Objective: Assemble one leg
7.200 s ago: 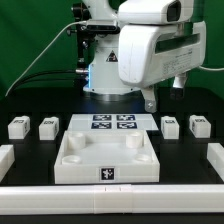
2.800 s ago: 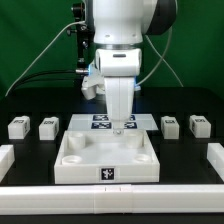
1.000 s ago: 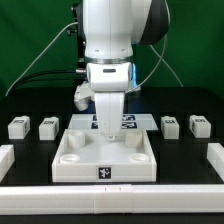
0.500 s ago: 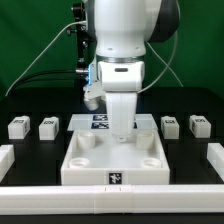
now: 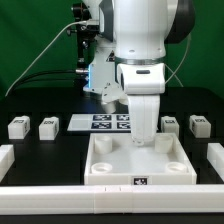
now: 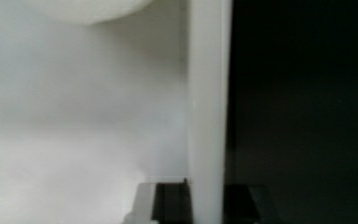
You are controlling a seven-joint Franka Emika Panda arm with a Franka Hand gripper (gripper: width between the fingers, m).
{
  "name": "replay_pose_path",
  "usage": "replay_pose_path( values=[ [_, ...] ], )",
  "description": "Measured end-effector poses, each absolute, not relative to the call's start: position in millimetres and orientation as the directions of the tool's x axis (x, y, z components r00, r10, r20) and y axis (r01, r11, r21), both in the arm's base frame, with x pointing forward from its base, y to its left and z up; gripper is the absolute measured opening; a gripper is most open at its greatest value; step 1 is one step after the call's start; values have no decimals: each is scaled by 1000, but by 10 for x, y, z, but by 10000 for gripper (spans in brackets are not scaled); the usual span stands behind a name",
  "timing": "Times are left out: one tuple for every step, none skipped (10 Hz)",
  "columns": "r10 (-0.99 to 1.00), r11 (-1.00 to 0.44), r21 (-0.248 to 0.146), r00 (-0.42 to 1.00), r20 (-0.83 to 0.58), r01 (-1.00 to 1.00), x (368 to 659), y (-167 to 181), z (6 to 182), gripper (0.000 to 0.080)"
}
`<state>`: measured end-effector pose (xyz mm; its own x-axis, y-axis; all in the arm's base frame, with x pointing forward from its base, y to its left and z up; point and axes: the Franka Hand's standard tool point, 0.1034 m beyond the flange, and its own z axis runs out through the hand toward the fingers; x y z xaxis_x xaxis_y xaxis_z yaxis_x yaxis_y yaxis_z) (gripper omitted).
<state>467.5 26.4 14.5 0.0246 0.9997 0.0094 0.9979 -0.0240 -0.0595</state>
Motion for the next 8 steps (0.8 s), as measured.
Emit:
replay_pose_path(
  values=[
    [1000,-25,-60,25,9,998,4675,261,145,62],
    [1000,-25,-60,26,9,998,4675,259,144,62],
    [1000,-24,-61,25,10,998,4679,280,138,62],
    [1000,-15,-59,16,16,998,4723,365,126,62],
    [1000,-15,-52,16,21,999,4775,450,128,62],
    [999,-25,-48,26,22,999,4809,527,128,62],
    [1000,-19,-45,20,22,999,4824,563,129,62],
    [1000,-18,-46,19,22,999,4840,580,124,62]
  ],
)
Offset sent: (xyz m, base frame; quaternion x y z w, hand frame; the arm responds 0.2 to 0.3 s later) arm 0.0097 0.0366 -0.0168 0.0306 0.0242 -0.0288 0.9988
